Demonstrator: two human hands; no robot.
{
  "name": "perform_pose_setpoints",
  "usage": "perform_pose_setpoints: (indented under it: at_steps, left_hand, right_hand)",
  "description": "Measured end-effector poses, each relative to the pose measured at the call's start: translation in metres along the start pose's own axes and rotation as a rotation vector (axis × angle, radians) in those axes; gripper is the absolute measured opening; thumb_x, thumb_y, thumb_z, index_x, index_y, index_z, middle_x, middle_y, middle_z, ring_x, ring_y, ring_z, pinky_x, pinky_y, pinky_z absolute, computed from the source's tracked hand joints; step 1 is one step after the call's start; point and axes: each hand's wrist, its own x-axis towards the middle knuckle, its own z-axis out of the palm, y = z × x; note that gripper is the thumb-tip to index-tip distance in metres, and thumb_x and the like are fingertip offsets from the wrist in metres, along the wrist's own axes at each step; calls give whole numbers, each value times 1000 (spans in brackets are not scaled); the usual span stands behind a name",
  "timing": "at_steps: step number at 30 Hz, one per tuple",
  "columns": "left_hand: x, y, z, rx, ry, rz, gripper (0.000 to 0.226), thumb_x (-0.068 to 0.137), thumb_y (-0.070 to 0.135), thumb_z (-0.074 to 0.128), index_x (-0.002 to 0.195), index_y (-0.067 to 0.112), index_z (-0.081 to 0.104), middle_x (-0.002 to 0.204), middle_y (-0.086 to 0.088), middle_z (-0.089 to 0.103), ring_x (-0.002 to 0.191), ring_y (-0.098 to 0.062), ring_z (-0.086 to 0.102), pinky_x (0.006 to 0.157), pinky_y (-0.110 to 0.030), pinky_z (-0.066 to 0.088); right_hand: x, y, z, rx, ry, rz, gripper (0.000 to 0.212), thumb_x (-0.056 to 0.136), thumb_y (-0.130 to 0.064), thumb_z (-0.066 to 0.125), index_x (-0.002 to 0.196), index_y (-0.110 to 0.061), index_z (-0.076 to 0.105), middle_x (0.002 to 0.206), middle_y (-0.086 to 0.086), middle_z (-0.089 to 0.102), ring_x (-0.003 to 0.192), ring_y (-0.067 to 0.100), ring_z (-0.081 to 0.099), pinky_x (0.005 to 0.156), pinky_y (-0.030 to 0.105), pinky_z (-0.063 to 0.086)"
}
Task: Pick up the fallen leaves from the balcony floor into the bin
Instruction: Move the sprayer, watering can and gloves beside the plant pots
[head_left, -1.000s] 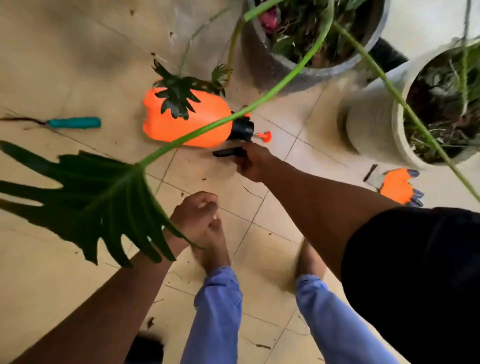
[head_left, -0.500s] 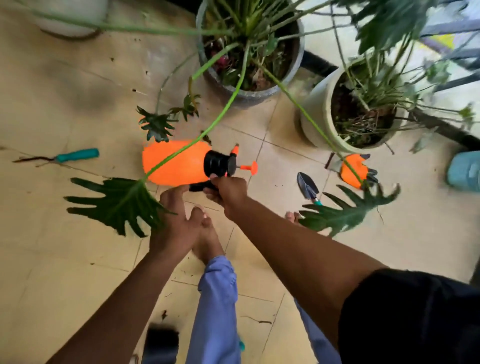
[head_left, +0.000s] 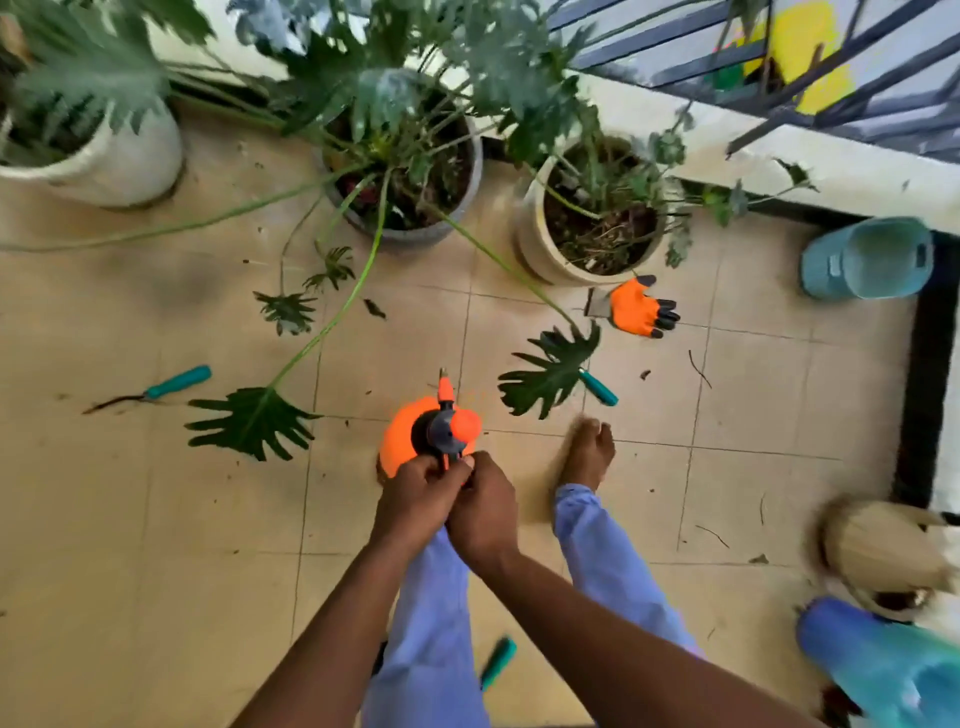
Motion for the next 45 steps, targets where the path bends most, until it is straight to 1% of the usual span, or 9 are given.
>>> perform_pose_setpoints:
  at_steps: [8, 12, 16, 19, 23, 27, 32, 40, 45]
  left_hand:
    - [-11, 38, 63, 200, 91, 95, 48, 90, 37, 73, 56, 11, 51, 53, -4, 53, 59, -25, 52, 56, -36, 31]
    - [-9, 53, 106, 287, 37, 164, 60, 81, 59, 61, 70, 0, 67, 63, -17, 66, 67, -32, 66, 62, -46, 46]
    - [-22, 84, 171, 316, -4, 149, 37, 95, 39, 68, 72, 11, 74, 71, -4, 73, 71, -23, 68, 62, -29, 46]
    - [-25, 96, 212, 405, -42, 161, 48, 78, 64, 61, 74, 19, 78, 73, 5, 77, 76, -23, 72, 77, -40, 55]
    - [-27, 117, 264, 506, -88, 222, 59, 66, 78, 54, 77, 25, 79, 75, 5, 77, 79, -25, 75, 86, -50, 56]
    - [-47, 159, 320, 647, -109, 275, 56, 67, 70, 58, 70, 16, 75, 62, 5, 73, 72, -23, 73, 80, -43, 54]
    - [-46, 193, 380, 770, -116, 337, 27, 90, 35, 75, 69, 18, 74, 58, 7, 70, 68, -23, 67, 66, -36, 46]
    - [-35, 235, 463, 808, -213, 395, 40, 76, 54, 69, 72, 15, 71, 60, -2, 66, 63, -28, 62, 60, -38, 42]
    - [-41, 267, 505, 842, -268, 395, 33, 89, 33, 76, 68, 10, 63, 59, -4, 57, 57, -24, 50, 55, -34, 30]
  right_hand:
    - [-8, 39, -74, 133, -51, 13, 14, 85, -15, 64, 98, -13, 66, 96, 7, 75, 90, 20, 63, 65, 21, 36]
    - [10, 86, -124, 173, -110, 18, 28, 71, -19, 53, 91, -17, 73, 95, 2, 76, 91, 18, 69, 78, 25, 50]
    - [26, 150, -185, 201, -73, 60, 37, 69, -26, 42, 85, -19, 74, 94, 3, 76, 92, 26, 69, 82, 31, 52]
    - [34, 197, -229, 235, -72, 124, 45, 64, -27, 42, 91, -10, 73, 100, 11, 74, 98, 33, 67, 82, 33, 49]
    - [42, 261, -289, 181, -81, 192, 34, 86, -24, 55, 110, -5, 70, 132, 19, 62, 126, 37, 53, 101, 31, 39]
    - [55, 323, -322, 172, -12, 233, 34, 100, -22, 51, 128, -6, 61, 152, 22, 44, 143, 39, 38, 116, 36, 30]
    - [61, 380, -375, 251, 4, 335, 32, 99, -31, 50, 112, -7, 68, 123, 14, 67, 118, 35, 59, 96, 36, 48]
    - [92, 435, -437, 335, 44, 426, 24, 89, -17, 57, 106, -7, 71, 124, 12, 68, 116, 34, 61, 95, 35, 51]
    - [88, 459, -483, 387, 100, 413, 5, 87, -21, 62, 86, -25, 64, 109, 3, 71, 106, 28, 65, 87, 30, 50]
